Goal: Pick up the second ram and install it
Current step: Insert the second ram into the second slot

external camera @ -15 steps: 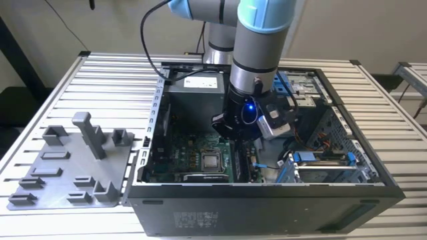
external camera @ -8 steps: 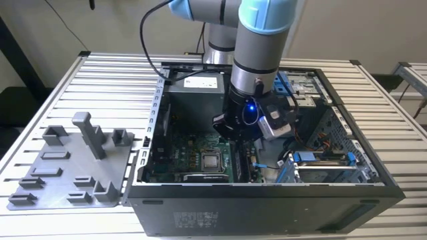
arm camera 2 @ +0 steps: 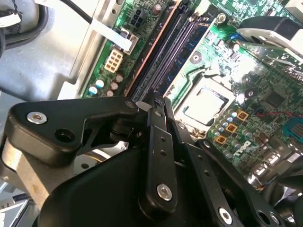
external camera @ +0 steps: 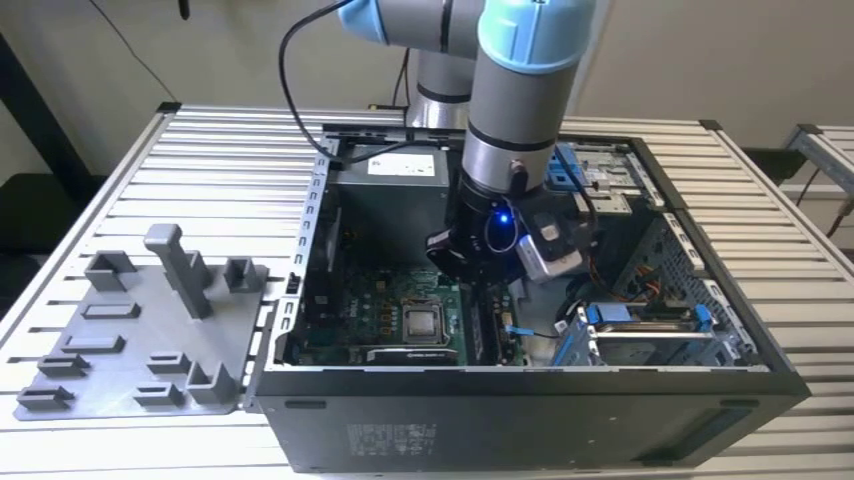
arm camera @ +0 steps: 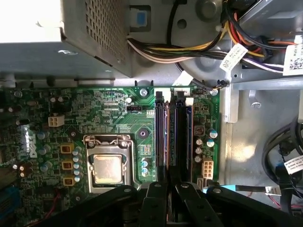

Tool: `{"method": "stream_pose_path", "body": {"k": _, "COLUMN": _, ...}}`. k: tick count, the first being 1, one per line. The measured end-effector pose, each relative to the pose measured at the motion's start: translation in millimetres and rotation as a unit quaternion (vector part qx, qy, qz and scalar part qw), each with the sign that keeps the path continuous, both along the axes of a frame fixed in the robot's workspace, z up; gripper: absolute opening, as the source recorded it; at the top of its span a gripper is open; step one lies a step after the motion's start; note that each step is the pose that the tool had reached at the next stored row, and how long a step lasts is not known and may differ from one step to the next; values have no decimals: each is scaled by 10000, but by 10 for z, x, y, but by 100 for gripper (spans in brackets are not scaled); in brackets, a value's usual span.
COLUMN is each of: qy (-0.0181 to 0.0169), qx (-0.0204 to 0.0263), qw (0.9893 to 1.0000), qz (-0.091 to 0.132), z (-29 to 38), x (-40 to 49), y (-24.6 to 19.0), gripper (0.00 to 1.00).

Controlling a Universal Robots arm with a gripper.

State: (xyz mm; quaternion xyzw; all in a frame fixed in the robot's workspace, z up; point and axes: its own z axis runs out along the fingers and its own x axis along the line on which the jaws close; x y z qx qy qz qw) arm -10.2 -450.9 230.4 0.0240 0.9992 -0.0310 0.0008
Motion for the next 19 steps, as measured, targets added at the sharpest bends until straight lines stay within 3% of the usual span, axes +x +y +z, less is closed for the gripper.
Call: {"method": "stream_pose_path", "body": {"k": 19, "qy": 1, "qx": 1, "qw": 10000, "qz": 0, "z": -55, "x": 9, "y": 0, "gripper": 14}}
